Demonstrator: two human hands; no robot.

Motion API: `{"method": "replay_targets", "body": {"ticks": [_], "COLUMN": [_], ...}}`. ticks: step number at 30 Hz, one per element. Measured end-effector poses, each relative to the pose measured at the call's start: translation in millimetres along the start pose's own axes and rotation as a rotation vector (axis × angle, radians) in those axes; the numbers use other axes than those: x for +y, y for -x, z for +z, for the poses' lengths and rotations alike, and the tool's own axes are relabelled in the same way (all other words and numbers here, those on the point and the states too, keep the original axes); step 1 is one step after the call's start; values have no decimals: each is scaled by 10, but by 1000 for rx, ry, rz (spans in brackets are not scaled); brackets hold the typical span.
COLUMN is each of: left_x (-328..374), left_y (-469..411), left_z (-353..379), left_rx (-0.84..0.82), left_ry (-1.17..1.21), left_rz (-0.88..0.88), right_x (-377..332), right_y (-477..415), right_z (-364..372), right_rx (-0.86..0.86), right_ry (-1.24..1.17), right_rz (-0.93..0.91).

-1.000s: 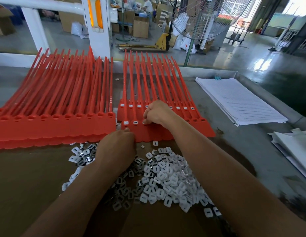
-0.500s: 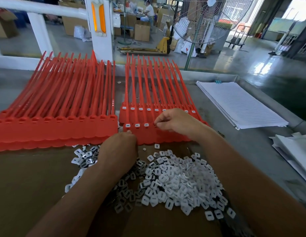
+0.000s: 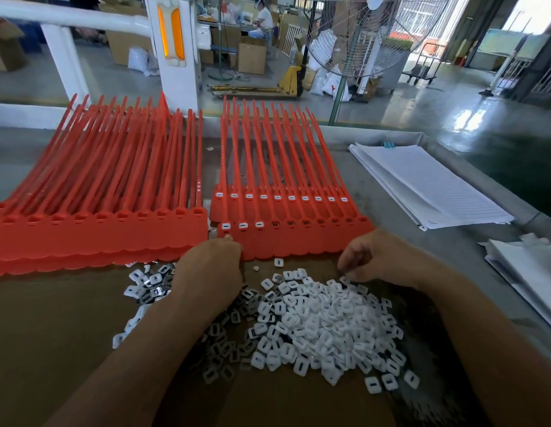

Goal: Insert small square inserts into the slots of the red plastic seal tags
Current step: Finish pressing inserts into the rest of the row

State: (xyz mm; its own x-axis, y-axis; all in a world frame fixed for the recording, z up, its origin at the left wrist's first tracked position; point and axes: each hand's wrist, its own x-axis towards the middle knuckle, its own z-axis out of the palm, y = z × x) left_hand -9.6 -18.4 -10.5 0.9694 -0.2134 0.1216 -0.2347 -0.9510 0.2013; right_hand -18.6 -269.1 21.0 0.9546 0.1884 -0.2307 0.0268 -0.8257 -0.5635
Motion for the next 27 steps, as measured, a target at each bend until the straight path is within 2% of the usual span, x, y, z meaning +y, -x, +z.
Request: {"method": "replay_targets", "body": {"ticks": [8,14,23,27], "left_x": [5,2,4,14], "left_y": [4,6,1,5], "left_z": [-9,-14,-26,-26], "left_rx": [3,-2,-17,-27], "left_ry": [-5,-16,-18,-19], "left_rz": [9,23,12,4], "right_x": [38,95,78,82], "right_y": [13,-9,-20,5], "right_z": [39,19,75,52], "right_rx": [-16,146,72,110], "right_ry": [-43,-59,52,71], "right_rz": [-11,-12,-5,-10]}}
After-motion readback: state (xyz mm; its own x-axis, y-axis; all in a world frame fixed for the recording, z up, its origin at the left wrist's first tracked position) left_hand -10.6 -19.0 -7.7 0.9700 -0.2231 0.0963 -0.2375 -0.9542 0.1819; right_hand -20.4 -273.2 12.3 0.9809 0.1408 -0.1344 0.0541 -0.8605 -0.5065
